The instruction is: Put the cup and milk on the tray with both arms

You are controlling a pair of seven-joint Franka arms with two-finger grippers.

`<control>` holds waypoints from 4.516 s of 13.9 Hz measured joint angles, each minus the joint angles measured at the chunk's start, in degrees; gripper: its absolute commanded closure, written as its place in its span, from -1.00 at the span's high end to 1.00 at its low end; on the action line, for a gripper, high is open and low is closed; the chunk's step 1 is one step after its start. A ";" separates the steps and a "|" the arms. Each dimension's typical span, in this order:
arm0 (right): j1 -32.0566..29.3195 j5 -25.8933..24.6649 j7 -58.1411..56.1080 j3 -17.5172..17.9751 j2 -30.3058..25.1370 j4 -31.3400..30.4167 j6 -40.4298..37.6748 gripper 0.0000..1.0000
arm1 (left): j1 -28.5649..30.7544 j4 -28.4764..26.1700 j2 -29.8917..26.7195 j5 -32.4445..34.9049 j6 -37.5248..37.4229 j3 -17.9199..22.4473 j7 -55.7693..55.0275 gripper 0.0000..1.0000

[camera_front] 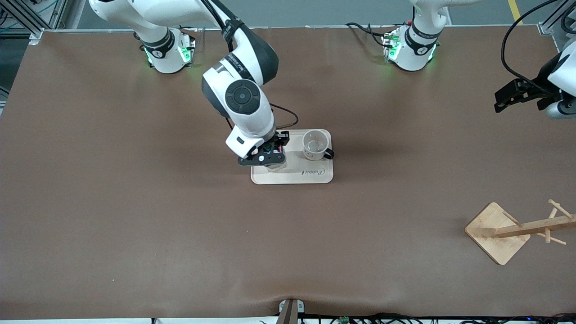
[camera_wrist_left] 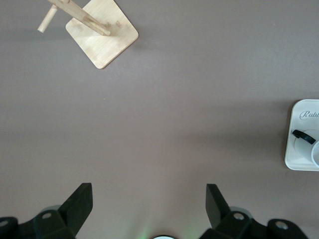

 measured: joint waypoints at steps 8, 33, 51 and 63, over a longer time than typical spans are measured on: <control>2.41 -2.54 5.14 -0.16 0.05 -2.96 0.55 -0.86 | -0.06 -0.25 0.00 0.00 0.04 -0.13 0.00 1.00; -0.11 -1.89 -2.50 -1.78 -2.00 0.92 -7.17 1.00 | -0.43 -0.25 -0.02 -3.89 1.05 -1.20 0.00 1.00; -23.63 -0.46 -9.21 -5.97 -12.93 18.19 -28.77 1.00 | -0.41 -0.40 0.00 -3.90 1.95 -1.32 -0.12 1.00; -36.78 -2.51 -27.02 -5.94 -30.80 -1.77 -29.02 1.00 | -0.26 -0.38 -0.05 -3.90 1.91 -1.44 -3.98 1.00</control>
